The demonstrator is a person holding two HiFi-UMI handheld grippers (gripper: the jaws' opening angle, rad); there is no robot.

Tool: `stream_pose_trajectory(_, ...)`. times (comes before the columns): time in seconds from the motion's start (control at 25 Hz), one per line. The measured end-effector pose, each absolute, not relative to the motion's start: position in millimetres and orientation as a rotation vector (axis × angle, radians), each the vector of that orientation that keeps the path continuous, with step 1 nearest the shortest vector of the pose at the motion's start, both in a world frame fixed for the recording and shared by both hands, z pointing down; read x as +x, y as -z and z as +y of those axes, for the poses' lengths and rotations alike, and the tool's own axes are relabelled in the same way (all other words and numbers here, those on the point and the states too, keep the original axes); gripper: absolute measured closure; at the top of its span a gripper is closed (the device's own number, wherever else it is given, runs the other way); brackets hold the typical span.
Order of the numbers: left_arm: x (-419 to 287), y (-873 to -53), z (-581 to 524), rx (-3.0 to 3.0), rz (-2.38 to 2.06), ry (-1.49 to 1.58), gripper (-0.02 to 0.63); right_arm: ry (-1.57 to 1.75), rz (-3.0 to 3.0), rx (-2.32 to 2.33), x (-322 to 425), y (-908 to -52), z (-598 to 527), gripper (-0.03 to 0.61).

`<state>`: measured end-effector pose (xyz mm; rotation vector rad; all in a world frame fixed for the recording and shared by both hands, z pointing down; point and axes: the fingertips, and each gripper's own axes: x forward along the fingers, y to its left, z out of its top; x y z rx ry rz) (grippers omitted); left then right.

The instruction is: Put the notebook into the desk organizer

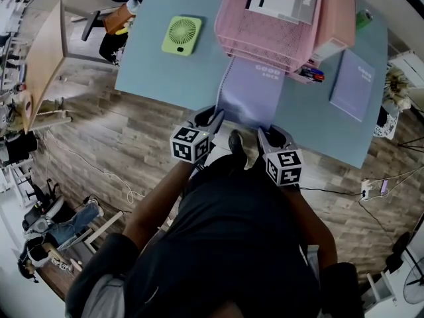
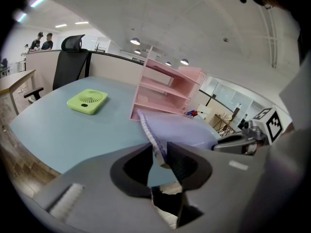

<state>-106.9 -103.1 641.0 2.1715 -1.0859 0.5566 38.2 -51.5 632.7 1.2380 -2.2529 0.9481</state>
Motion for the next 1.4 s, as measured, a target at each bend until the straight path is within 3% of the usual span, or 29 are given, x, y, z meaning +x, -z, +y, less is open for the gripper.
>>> stream_pose_trajectory(0.4, -118.8, -625.9, -113.1, 2.200, -1.165, -0.487, 0.465, -0.783, -2.297, 1.147, 26.7, -620.2, -59.9, 0.491)
stream_pose_trajectory(0.8, -97.2, -661.2, -128.1, 2.154, -1.095, -0.586, 0.465, -1.075, -2.191, 1.207, 47.6, -661.6, -68.3, 0.492)
stream_pose_trajectory(1.4, -81.8, -682.3, -177.8, 2.121, -1.106, -0.648, 0.464, -1.120, -2.141, 1.219, 62.8, -680.6, -117.0, 0.492)
